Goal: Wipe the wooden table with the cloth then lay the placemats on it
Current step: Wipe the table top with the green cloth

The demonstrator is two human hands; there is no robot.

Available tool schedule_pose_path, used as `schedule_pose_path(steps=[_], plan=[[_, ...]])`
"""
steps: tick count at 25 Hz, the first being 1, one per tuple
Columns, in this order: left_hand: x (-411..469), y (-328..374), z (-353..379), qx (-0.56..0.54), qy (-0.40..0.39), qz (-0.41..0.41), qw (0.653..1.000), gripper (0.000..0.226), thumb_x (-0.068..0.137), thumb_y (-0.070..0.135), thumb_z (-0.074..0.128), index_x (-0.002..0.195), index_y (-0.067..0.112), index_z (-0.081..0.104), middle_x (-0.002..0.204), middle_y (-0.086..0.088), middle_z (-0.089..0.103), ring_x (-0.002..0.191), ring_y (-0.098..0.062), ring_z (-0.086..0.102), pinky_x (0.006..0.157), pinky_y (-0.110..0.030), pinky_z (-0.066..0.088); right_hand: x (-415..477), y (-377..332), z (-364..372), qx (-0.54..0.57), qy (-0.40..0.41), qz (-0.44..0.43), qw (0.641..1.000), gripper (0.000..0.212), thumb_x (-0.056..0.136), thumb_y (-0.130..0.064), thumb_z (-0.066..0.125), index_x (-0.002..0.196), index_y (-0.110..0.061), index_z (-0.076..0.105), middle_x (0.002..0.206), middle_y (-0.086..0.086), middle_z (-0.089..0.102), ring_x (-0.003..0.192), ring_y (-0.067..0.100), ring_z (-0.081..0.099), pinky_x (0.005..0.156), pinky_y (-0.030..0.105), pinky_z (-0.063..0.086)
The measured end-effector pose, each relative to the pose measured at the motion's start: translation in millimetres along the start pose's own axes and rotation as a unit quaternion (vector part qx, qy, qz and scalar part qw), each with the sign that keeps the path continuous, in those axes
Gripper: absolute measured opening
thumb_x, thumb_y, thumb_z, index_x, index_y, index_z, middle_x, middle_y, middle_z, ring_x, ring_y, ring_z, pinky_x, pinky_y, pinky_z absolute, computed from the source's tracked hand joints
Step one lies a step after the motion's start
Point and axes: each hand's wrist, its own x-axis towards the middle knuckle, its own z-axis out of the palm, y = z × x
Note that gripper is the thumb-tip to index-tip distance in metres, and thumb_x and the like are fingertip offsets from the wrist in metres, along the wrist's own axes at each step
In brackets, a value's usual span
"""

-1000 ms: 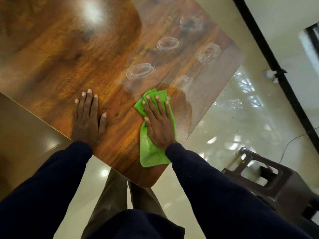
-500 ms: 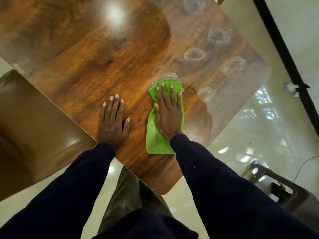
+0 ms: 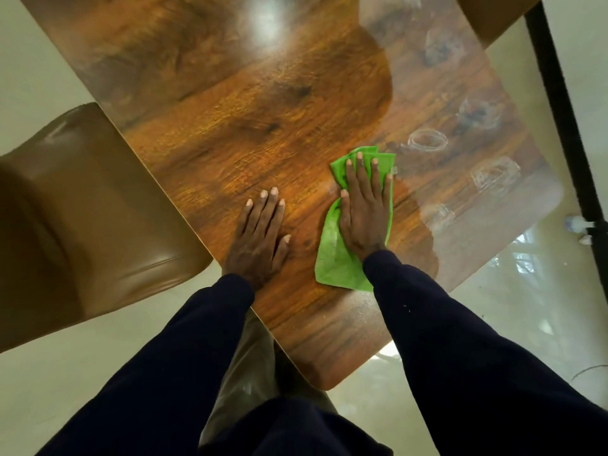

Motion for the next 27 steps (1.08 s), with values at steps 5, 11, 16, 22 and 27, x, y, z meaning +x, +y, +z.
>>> schedule_pose_path(steps=[5,11,16,22,27], plan=[[1.0,0.6,-3.0,-0.008,-0.013,0.001,1.000,0.064,0.109,0.036,0.038,0.161,-0.001,0.030,0.172,-0.021,0.022,0.161,-0.034,0.018,0.129,-0.055,0.020,-61.2,-13.2,0.4,0.029,-0.073,-0.144,0.986,0.058,0.111,-0.031,0.032,0.167,-0.019,0.027,0.177,0.003,0.017,0.165,0.028,0.005,0.131,0.060,0.012],[3.0,2.4,-5.9,-0.056,0.002,-0.005,0.998,0.066,0.106,0.039,0.037,0.159,0.000,0.035,0.172,-0.020,0.023,0.160,-0.035,0.020,0.130,-0.055,0.014,-106.5,89.0,-32.5,0.045,-0.058,-0.046,0.996,0.056,0.109,-0.027,0.033,0.163,-0.017,0.038,0.174,0.002,0.027,0.164,0.026,0.015,0.127,0.063,0.020],[18.6,37.2,0.1,-0.110,0.051,-0.092,0.988,0.058,0.109,0.026,0.033,0.157,-0.005,0.035,0.169,-0.023,0.027,0.160,-0.037,0.020,0.131,-0.056,0.008,-72.5,101.6,-32.7,0.039,-0.014,0.027,0.999,0.056,0.111,-0.030,0.030,0.166,-0.019,0.032,0.176,0.001,0.022,0.165,0.023,0.009,0.131,0.058,0.016],[35.1,118.5,31.5,-0.098,0.058,-0.028,0.993,0.054,0.109,0.019,0.035,0.158,-0.002,0.036,0.170,-0.019,0.028,0.160,-0.034,0.023,0.130,-0.058,0.015,-98.2,124.4,-29.5,0.053,-0.040,-0.052,0.996,0.057,0.111,-0.031,0.029,0.166,-0.017,0.031,0.176,0.004,0.021,0.165,0.027,0.008,0.131,0.061,0.012],[33.8,140.6,45.4,-0.049,0.047,-0.066,0.996,0.055,0.110,0.018,0.032,0.163,0.001,0.029,0.173,-0.014,0.022,0.162,-0.029,0.017,0.130,-0.055,0.015,-119.4,186.0,-39.6,0.028,-0.062,-0.082,0.994,0.058,0.110,-0.034,0.026,0.165,-0.018,0.034,0.175,0.004,0.024,0.164,0.027,0.011,0.128,0.063,0.017]])
